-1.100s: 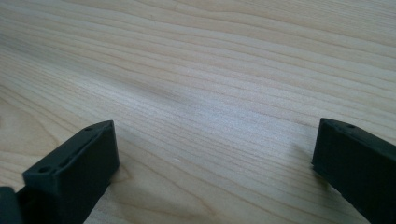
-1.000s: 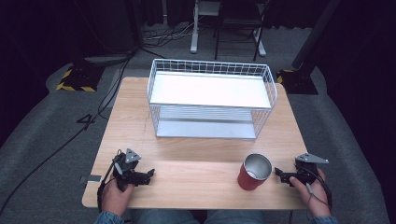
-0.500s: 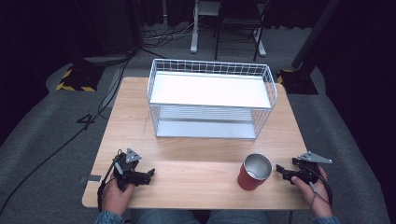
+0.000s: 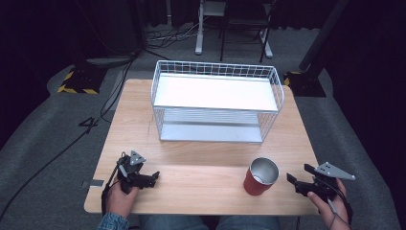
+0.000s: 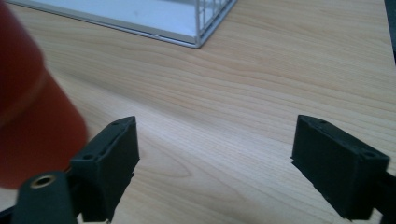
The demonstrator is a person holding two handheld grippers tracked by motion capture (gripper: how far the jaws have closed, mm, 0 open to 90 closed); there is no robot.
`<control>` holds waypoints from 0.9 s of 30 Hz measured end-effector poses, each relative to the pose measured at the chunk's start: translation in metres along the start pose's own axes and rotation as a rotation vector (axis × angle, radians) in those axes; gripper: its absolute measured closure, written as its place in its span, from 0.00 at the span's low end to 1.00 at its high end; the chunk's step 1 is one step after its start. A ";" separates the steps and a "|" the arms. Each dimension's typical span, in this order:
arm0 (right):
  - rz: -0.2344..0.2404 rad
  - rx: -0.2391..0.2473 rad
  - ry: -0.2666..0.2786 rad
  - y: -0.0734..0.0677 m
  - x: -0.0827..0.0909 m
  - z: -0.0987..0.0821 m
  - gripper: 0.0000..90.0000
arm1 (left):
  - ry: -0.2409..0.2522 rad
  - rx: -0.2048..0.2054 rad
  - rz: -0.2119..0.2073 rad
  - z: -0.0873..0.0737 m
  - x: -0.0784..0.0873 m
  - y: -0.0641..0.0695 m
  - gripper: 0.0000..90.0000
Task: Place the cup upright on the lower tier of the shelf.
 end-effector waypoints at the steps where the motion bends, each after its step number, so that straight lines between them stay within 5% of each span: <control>1: 0.009 0.003 0.004 -0.002 0.003 0.000 0.17 | 0.000 0.000 0.000 0.000 0.000 0.000 0.00; 11: 0.071 0.026 0.035 -0.024 0.024 0.006 0.18 | -0.003 0.006 -0.001 0.001 -0.001 0.000 0.00; 15: 0.117 -0.018 0.060 -0.035 0.028 0.004 0.18 | -0.001 0.007 -0.002 0.001 -0.001 0.000 0.00; 27: 0.218 0.033 0.179 -0.060 0.035 0.000 0.17 | -0.002 0.006 -0.002 0.001 -0.001 0.000 0.00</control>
Point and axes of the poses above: each handheld gripper's, and its own axes: x roughly backward along the jaws, z roughly out of its top, y roughly to its right, the point moved 4 cm from there along -x, roughly forward along the jaws, and after that the axes turned 1 degree about y, right-handed, at the moved point
